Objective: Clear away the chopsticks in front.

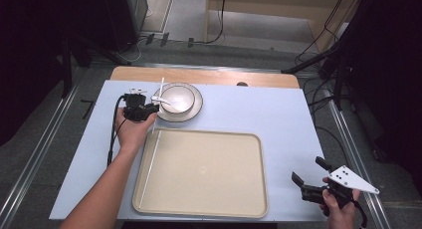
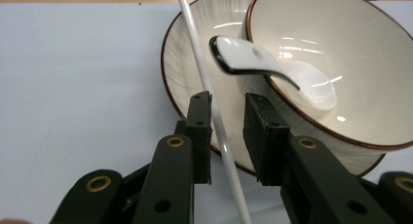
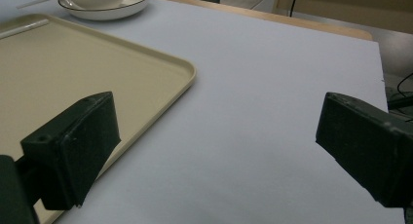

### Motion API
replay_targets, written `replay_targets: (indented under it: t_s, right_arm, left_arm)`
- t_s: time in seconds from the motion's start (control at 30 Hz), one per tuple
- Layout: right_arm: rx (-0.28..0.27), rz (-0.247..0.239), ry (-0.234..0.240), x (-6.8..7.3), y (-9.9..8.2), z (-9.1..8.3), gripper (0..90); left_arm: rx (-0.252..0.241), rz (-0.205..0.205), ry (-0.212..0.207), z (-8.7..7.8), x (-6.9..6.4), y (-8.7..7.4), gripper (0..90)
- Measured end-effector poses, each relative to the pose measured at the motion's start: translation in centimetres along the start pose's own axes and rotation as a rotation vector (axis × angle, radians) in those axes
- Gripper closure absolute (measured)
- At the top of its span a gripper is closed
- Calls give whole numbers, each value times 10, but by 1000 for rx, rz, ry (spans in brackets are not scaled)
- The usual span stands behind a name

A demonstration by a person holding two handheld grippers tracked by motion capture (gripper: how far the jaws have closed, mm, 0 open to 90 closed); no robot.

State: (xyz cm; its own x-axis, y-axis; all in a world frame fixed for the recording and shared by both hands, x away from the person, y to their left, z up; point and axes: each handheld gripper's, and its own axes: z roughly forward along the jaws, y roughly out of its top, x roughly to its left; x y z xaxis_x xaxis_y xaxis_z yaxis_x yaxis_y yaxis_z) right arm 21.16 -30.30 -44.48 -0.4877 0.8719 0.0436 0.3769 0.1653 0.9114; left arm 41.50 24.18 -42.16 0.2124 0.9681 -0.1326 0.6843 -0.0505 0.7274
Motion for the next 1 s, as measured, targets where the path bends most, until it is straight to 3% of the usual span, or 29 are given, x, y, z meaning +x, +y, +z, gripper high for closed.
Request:
replay_targets:
  t_s: [0.63,1.0]
  right_arm:
    - [3,-5,-2,0,-1,1,23]
    - [3,-4,-1,-1,-1,1,24]
  left_arm:
    - [46,17,40,26,-1,3,790]
    - [56,-14,63,29,-2,3,850]
